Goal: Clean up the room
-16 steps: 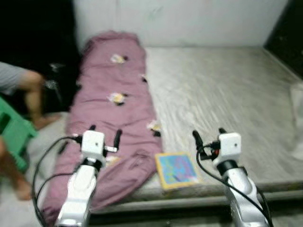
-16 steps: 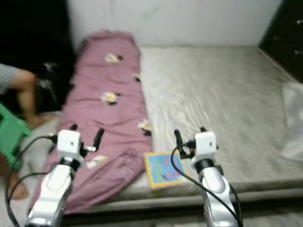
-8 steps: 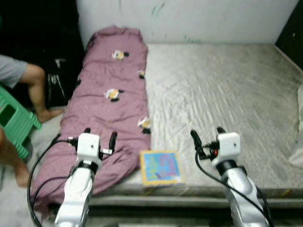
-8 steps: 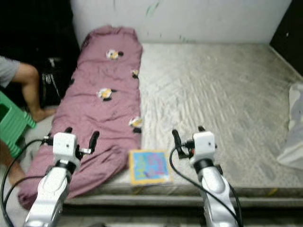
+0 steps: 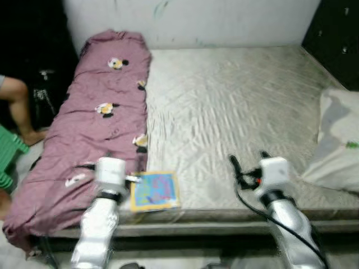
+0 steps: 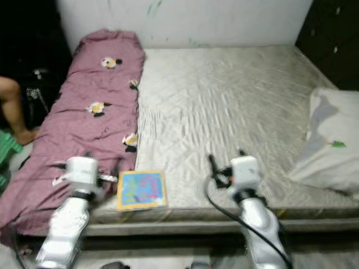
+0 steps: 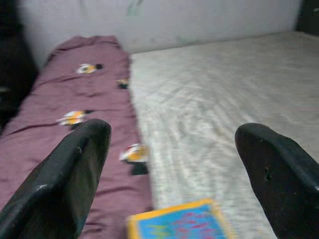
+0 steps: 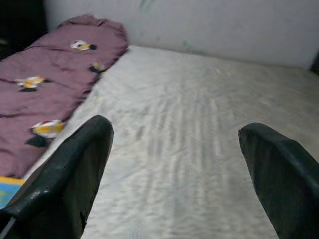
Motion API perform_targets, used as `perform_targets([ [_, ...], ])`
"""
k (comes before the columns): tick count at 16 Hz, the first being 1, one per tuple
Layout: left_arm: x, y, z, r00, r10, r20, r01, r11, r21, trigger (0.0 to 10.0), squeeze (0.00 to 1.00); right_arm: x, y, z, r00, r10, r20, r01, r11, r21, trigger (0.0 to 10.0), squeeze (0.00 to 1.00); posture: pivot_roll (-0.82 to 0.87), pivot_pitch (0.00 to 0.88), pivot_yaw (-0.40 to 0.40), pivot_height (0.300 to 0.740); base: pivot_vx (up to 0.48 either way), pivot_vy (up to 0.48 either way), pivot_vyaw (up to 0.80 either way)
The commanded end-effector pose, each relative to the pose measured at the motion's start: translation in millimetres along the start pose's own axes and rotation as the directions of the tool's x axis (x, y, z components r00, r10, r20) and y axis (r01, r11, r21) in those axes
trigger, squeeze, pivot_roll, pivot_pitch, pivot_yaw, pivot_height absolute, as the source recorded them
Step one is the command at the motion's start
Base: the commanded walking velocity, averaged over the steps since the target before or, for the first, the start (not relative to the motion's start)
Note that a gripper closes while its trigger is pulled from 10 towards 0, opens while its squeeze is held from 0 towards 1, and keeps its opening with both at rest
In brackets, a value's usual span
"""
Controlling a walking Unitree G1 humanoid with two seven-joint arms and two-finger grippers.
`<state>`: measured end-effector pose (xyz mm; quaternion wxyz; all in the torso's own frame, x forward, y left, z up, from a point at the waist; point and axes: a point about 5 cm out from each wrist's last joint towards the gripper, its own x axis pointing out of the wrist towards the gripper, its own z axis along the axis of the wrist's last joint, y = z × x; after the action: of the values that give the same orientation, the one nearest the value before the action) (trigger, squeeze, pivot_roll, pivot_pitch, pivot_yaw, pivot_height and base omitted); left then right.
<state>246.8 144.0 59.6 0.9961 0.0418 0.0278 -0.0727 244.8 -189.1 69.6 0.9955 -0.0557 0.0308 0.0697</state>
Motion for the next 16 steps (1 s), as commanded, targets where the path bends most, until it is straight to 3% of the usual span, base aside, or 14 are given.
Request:
perform_targets([
  [1, 0.1, 11.2, 1.9, 1.0, 0.026, 0.002, -0.026, 0.999, 0.025, 10.0, 0.0, 3.5, 3.7, 3.8, 1.0, 0.005, 0.014, -0.005, 1.0, 0.004, 10.0, 0.0, -0.07, 0.016, 0.013, 0.74, 0.0, -0.274, 0.0],
  [10, 2.3, 10.0, 3.1, 1.0, 0.026, 0.009, -0.026, 0.999, 0.025, 10.0, 0.0, 5.5, 3.6, 4.8, 1.0, 0.009, 0.021, -0.009, 1.0, -0.002, 10.0, 0.0, -0.07, 0.009, 0.009, 0.74, 0.0, -0.263, 0.0],
  [16, 1.8, 9.6, 4.6, 0.999, 0.021, 0.025, -0.022, 1.0, 0.01, 10.0, 0.0, 4.9, 2.8, 5.3, 1.0, 0.009, 0.023, -0.009, 1.0, -0.007, 10.0, 0.0, -0.07, 0.008, 0.005, 0.74, 0.0, 0.0, 0.0],
])
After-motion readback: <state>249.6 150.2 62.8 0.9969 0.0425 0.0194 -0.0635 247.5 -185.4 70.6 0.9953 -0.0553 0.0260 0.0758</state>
